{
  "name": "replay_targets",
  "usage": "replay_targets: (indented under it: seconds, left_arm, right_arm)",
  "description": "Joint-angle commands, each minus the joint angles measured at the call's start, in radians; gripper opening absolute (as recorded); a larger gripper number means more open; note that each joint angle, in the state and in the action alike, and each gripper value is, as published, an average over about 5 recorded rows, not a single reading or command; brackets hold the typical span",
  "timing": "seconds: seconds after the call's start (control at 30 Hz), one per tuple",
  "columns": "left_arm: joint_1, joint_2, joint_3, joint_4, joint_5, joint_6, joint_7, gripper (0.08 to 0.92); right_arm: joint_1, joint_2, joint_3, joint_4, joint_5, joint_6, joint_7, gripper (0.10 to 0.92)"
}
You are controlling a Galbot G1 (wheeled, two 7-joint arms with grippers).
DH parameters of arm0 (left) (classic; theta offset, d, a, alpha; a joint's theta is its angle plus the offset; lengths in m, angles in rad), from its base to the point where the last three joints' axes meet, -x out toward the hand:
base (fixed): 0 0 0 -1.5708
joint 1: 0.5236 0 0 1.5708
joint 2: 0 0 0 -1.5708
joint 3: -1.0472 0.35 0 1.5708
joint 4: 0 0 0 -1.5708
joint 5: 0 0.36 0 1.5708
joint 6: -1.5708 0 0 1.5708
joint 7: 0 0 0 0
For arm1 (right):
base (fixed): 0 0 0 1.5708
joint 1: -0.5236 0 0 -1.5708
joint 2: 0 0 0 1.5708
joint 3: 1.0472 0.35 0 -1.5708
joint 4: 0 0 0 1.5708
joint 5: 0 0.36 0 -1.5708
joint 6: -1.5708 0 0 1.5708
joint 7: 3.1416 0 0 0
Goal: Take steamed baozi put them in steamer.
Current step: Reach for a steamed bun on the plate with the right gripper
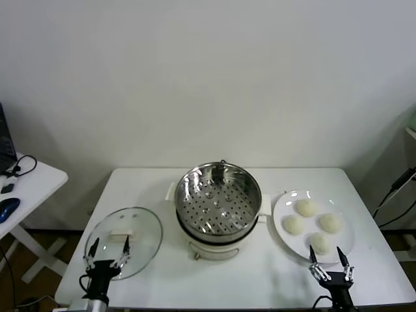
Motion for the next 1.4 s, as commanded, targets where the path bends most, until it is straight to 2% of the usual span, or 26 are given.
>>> replay_targets:
  seconds: [0.03,0.13,0.23,0.33,0.43,0.57,0.73,1.0,1.2,1.4]
  left_arm:
    - [0.0,-0.001,0.006,-0.008,0.003,0.003,0.0,0.823]
    - [0.002,0.001,0.007,-0.01,0.005,0.0,0.0,0.823]
    - [0.003,0.007,0.009,-0.011,0.007,-0.005,0.001,0.823]
    - [-0.002,0.012,0.01,-0.011,0.008,-0.009,0.002,0.823]
    - [-0.007,0.012,0.013,-0.012,0.008,-0.013,0.003,0.823]
    - [-0.007,0.013,0.019,-0.012,0.018,-0.024,0.004,0.823]
    - [-0.004,0.017,0.02,-0.006,0.038,-0.04,0.005,0.823]
    - [0.006,0.02,0.019,-0.006,0.054,-0.053,0.008,0.823]
    - [0.007,0.016,0.017,0.003,0.064,-0.062,0.008,0.823]
    - [0.009,0.009,0.011,0.007,0.07,-0.069,0.007,0.823]
  right_arm:
    - [0.095,-0.032,0.083,0.092,0.027,-0.233,0.02,0.823]
    - [0.193,-0.116,0.107,0.101,0.009,-0.373,0.021,0.823]
    - [0.305,-0.263,0.09,0.095,-0.017,-0.525,-0.015,0.823]
    - [0.402,-0.425,0.033,0.066,-0.021,-0.654,-0.107,0.823]
    - [0.505,-0.589,-0.045,0.002,-0.086,-0.743,-0.229,0.823]
    - [0.649,-0.772,-0.2,-0.076,-0.193,-0.773,-0.423,0.823]
    - [0.894,-0.904,-0.494,-0.14,-0.31,-0.688,-0.699,0.823]
    - [1.545,-0.945,-1.176,-0.403,-0.53,-0.373,-1.08,0.823]
    - [1.975,-0.854,-1.646,-0.543,-0.446,-0.27,-1.228,0.823]
    - [2.096,-0.691,-1.8,-0.684,-0.391,-0.267,-1.268,0.823]
